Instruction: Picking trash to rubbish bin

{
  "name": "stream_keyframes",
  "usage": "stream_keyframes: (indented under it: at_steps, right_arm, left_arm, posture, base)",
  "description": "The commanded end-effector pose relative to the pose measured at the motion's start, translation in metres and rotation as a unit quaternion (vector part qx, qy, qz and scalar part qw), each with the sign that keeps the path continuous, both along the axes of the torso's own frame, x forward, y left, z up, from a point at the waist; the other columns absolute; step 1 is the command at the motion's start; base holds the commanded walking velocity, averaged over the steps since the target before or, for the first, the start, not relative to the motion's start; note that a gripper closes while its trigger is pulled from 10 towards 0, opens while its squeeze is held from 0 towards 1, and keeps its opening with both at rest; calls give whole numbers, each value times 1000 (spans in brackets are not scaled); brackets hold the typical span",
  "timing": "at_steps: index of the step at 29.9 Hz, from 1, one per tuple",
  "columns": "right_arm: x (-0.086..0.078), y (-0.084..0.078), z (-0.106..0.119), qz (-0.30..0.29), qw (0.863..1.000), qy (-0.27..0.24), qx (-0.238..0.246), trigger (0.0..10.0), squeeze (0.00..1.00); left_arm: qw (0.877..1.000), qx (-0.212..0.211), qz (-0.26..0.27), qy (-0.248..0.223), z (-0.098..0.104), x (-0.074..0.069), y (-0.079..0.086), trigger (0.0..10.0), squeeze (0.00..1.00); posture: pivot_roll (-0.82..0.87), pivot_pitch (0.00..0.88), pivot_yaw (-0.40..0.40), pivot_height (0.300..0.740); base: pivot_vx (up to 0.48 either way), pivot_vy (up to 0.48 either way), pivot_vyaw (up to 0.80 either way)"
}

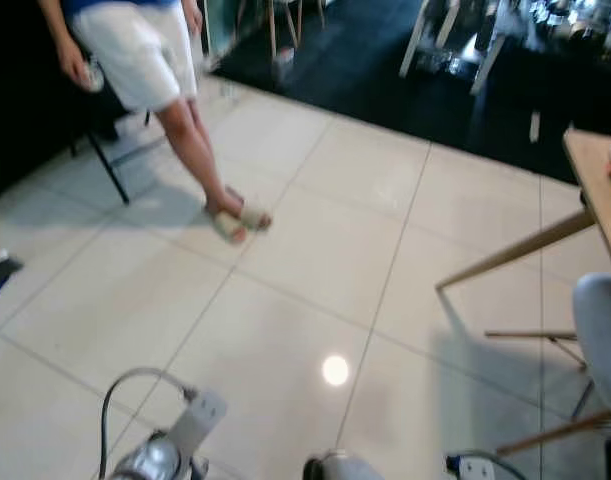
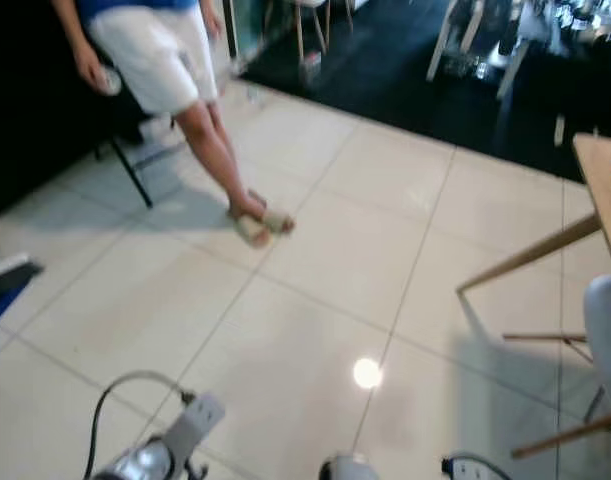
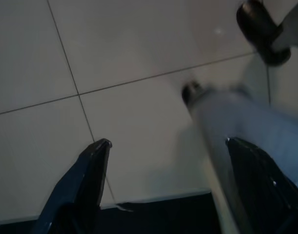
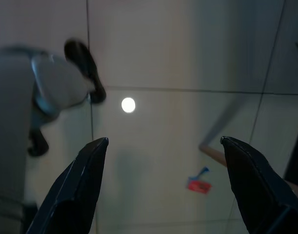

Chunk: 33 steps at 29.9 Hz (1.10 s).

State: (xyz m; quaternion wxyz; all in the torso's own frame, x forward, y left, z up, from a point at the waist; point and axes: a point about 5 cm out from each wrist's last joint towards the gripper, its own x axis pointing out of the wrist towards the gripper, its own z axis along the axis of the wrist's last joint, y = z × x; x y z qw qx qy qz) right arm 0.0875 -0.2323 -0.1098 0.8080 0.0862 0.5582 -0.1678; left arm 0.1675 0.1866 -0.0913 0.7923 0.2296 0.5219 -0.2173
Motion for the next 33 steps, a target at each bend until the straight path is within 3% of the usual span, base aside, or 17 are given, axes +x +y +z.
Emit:
stream_keyframes:
  at_steps: [1, 18, 27, 33]
  right_arm:
    - [-7, 5, -3, -4, 1000, 12, 7, 10000, 0]
    - [-9, 8, -4, -5, 1000, 11, 11, 10000, 0]
    - [2, 26, -5, -1, 1000, 6, 19, 10000, 0]
    - [3, 28, -5, 0, 1000, 5, 19, 10000, 0]
  left_arm:
    - [1000, 6, -2, 23, -5, -12, 2, 10000, 0]
    - [1000, 8, -2, 19, -4, -10, 3, 10000, 0]
    - [1000, 9, -3, 19, -4, -9, 3, 10000, 0]
    - [1000, 9, -3, 19, -4, -9, 3, 10000, 0]
  posture:
    - [142, 97, -33, 740]
    - [144, 96, -28, 740]
    - [145, 94, -27, 740]
    - [145, 94, -27, 740]
  base:
    - [0, 0, -800]
    - [0, 0, -800]
    - [0, 0, -800]
    - [0, 0, -800]
